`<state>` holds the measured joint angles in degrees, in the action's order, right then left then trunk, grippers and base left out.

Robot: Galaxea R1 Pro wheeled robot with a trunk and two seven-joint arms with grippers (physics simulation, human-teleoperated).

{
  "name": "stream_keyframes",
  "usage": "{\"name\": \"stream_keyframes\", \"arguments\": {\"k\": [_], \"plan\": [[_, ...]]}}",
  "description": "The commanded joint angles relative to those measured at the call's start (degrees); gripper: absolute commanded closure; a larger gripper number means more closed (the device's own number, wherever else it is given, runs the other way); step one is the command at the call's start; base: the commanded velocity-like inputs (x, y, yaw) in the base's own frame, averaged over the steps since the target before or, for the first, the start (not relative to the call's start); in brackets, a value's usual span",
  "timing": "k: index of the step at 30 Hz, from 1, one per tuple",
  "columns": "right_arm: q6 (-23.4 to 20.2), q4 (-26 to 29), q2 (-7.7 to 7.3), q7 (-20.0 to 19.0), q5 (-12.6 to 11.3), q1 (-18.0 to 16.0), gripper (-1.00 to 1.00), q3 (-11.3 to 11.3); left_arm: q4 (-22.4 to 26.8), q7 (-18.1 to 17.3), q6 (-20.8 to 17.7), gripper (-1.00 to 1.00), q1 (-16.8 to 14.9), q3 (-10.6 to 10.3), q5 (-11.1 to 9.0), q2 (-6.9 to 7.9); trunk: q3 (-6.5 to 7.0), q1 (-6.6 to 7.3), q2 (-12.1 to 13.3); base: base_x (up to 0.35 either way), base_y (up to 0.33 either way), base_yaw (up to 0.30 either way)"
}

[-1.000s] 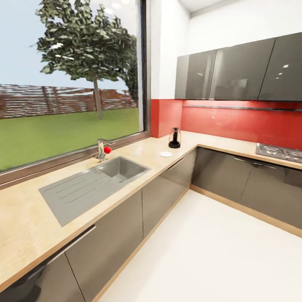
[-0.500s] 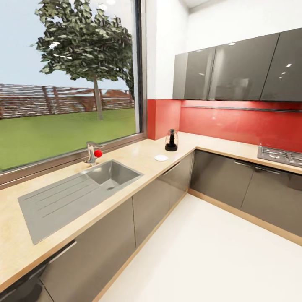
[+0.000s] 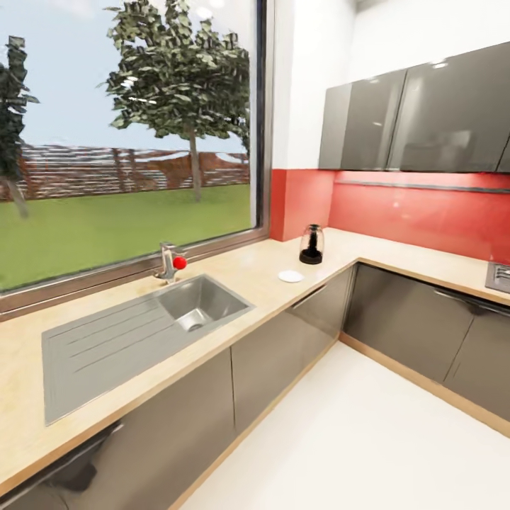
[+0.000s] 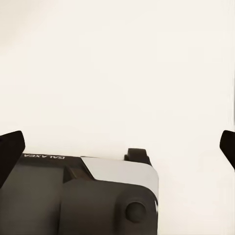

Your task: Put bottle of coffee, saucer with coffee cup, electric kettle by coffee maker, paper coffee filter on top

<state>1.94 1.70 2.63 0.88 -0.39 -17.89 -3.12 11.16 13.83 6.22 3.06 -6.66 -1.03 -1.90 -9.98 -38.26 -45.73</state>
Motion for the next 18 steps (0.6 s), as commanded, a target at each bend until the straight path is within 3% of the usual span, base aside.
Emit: {"name": "stream_keyframes", "arguments": {"k": [1,11,18], "plan": [[0.17,-0.08,0.01,0.09,-0.06,-0.04,-1.0,-0.3,0.06,0.41,0.02,-1.0,0.02,-0.45,-0.11,0.03,-0.04,-0.04,-0.05,0.266,-0.212,0.269],[0.17,-0.07,0.01,0.09,-0.04,-0.04,-1.0,-0.3,0.0,0.41,0.09,-1.0,0.02,-0.45,-0.04,-0.04,0.2,-0.04,-0.05,0.266,-0.212,0.258],[0.17,-0.1,-0.1,0.07,0.09,-0.04,-1.0,-0.3,0.0,0.41,0.11,-1.0,0.02,-0.45,-0.03,-0.04,0.23,-0.04,-0.05,0.246,-0.213,0.034]]}}
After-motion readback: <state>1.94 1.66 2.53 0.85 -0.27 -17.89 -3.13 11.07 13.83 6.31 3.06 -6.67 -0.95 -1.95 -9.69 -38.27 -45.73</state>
